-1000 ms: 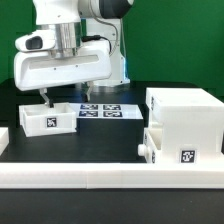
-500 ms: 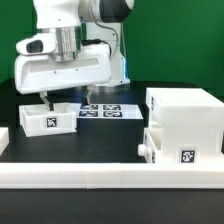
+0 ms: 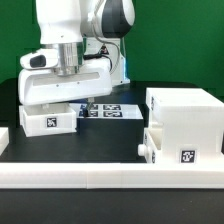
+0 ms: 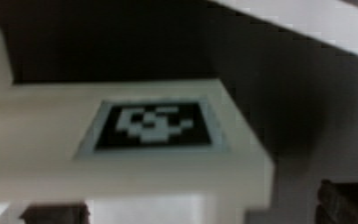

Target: Assemble drawer

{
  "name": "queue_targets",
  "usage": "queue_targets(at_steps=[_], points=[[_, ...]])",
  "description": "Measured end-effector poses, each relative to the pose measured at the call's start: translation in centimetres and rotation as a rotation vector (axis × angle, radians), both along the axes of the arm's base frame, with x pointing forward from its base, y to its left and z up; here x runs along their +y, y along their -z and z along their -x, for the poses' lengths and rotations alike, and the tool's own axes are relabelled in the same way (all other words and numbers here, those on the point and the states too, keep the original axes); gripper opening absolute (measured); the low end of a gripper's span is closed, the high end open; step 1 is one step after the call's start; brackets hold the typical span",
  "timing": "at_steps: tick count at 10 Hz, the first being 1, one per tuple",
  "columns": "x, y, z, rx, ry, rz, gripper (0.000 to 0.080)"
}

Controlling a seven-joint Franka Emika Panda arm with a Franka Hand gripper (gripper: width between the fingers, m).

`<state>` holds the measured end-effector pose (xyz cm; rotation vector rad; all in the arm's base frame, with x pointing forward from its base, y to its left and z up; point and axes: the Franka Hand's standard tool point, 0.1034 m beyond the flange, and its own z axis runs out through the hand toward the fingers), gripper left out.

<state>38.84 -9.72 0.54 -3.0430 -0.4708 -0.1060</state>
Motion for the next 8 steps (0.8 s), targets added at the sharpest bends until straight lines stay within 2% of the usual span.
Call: queue_targets(at_steps=[2, 3, 4, 6, 7, 8], points=[[-0.04, 0.11, 0.48, -0.008, 0.004, 0.008, 0.0649], [0.07, 0.17, 0.64, -0.005, 0.002, 0.007, 0.0498], [0.09, 0.20, 0.73, -0.004, 0.002, 0.006, 0.0498], [-0.10, 0.18, 0.74, -0.008, 0.002, 0.008, 0.0225], [-0.09, 0.18, 0.73, -0.007, 0.002, 0.008, 0.0225], [-0.10, 0.18, 0.72, -0.008, 0.002, 0.008, 0.0063]])
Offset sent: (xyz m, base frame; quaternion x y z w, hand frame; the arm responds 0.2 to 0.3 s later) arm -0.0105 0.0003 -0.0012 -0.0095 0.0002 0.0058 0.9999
